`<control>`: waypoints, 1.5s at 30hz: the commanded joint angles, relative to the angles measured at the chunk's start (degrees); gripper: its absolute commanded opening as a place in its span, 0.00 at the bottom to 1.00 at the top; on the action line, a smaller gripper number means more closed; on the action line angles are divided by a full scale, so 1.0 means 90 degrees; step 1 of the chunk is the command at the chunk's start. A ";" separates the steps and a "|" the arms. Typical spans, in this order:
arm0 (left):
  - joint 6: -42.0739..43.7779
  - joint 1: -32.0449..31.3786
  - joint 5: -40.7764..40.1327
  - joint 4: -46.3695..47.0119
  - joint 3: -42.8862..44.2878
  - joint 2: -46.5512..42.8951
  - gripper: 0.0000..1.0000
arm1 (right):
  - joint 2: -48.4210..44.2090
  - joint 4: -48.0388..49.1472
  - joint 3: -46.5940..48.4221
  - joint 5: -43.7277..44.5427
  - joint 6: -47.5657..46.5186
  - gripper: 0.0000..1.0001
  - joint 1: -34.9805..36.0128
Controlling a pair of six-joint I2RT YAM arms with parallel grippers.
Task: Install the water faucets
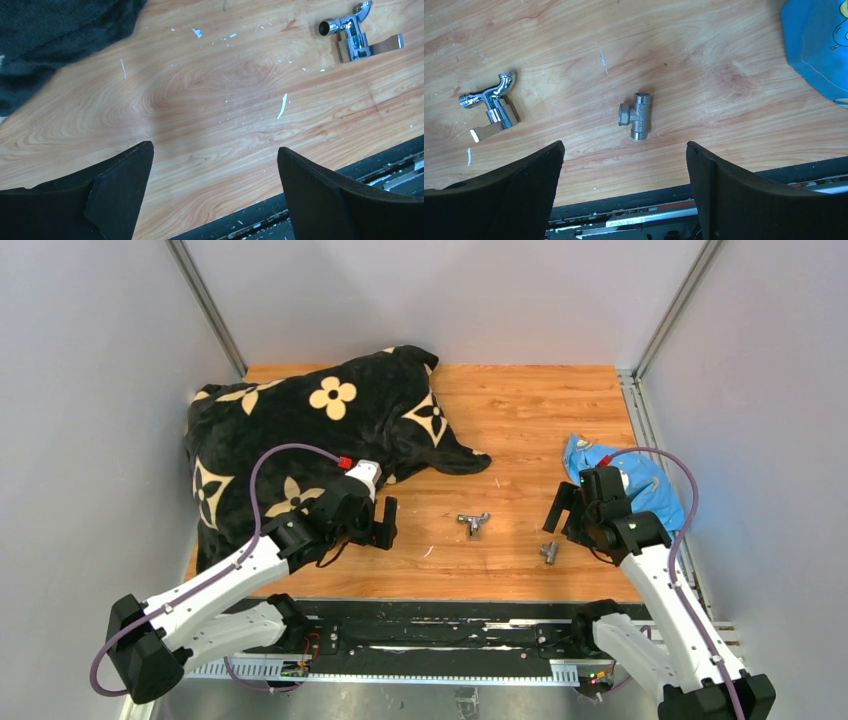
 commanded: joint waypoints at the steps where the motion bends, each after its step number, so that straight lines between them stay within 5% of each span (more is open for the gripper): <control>1: 0.0091 0.0053 0.0138 0.0164 0.0218 0.0097 0.98 | 0.0009 0.0048 0.0000 0.0182 0.0202 0.90 -0.0059; 8: 0.0184 -0.0071 0.1350 0.0355 0.0279 0.0554 0.98 | 0.0204 0.0528 -0.0303 -0.0396 0.0235 0.86 -0.0044; 16: -0.0365 -0.1089 0.1033 0.1082 -0.0009 0.0921 0.98 | 0.1367 0.0218 -0.0308 0.0346 0.1114 0.80 -0.0013; 20: -0.0396 -0.1156 0.1170 0.1275 -0.0013 0.1112 0.98 | 0.1888 0.0448 -0.0337 0.0245 0.1451 0.64 -0.0019; 29: -0.0251 -0.1158 0.0906 0.1066 0.0002 0.1050 0.98 | 0.2644 0.0774 -0.0329 0.0655 0.1737 0.47 -0.0025; 45: -0.0310 -0.1158 0.0984 0.1115 -0.0133 0.1065 0.98 | 0.3137 0.1545 -0.0867 0.0334 0.1838 0.36 -0.0227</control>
